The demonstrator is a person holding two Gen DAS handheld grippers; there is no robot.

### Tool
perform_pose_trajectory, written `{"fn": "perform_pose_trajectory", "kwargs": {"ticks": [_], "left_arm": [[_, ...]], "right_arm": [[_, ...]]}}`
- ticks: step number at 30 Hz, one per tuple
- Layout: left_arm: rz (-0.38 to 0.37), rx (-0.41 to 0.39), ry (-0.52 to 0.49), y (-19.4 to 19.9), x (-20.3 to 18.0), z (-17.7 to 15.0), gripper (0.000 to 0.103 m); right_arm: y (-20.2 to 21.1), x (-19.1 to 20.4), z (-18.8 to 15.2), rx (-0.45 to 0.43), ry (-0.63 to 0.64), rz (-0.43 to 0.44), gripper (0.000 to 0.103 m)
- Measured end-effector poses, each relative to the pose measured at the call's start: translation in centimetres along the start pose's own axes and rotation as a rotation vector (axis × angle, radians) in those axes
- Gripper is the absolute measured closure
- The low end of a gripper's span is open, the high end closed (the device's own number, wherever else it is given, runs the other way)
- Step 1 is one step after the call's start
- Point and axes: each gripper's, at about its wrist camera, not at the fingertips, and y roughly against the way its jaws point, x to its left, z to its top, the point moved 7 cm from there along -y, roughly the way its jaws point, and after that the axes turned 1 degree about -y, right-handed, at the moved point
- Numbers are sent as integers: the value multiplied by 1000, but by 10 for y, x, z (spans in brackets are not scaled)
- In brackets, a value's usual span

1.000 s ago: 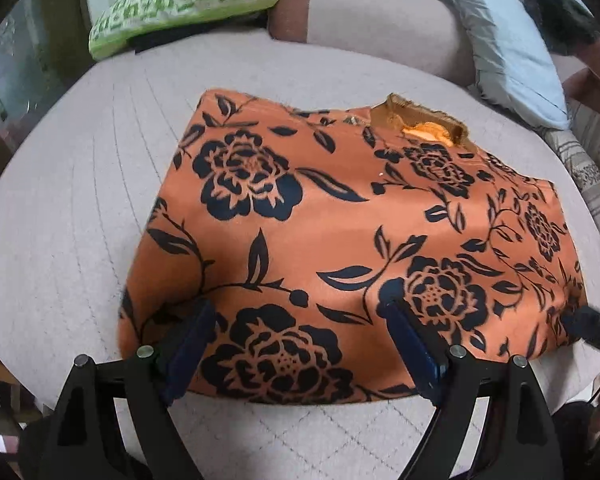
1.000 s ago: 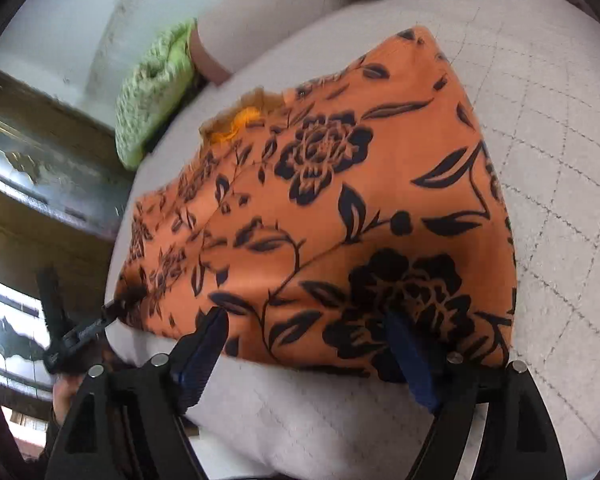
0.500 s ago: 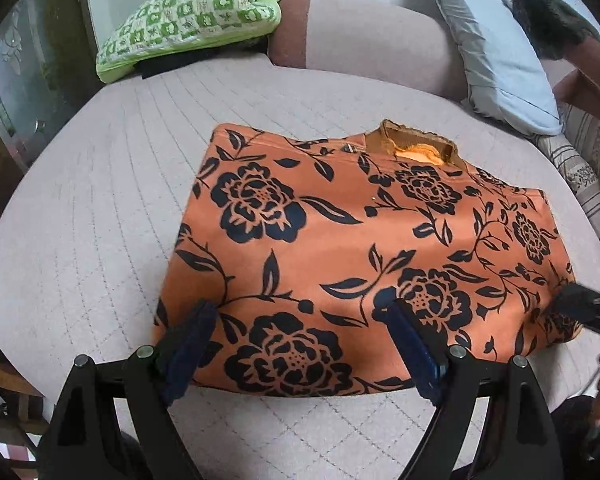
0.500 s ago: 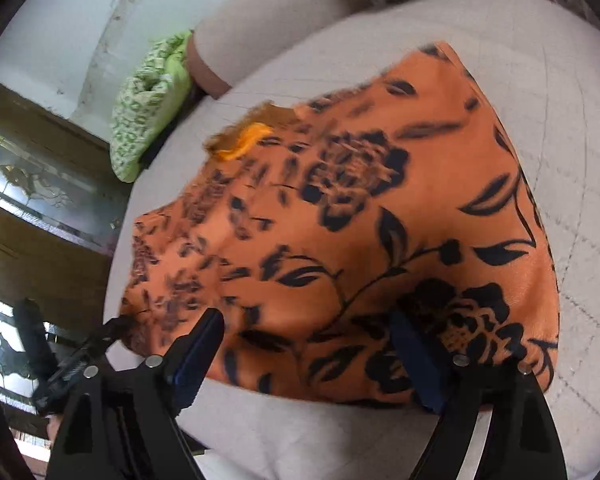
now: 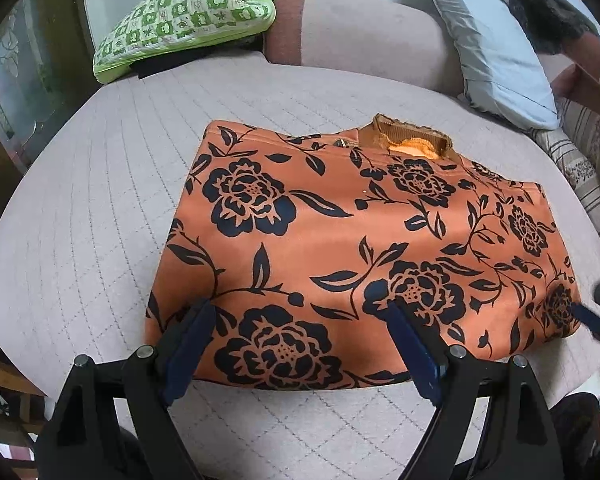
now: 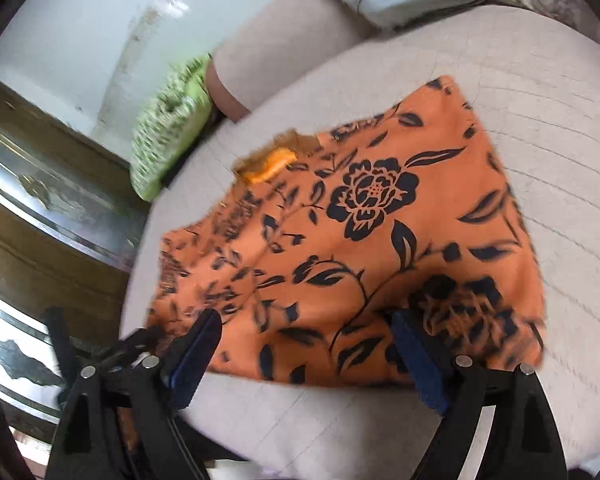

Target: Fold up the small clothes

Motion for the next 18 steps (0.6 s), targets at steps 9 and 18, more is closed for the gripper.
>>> {"fn": "perform_pose_trajectory", "kwargs": {"ticks": [9,18], "left_arm": [[-11,29,-22,-10,-14,-9,15],[-10,23,-56,-14,-30,-4,15]], "right_arm": [[41,-66,-46,-71,-312,-11,14],[41,-97,-22,-104,-415,-10,14]]}}
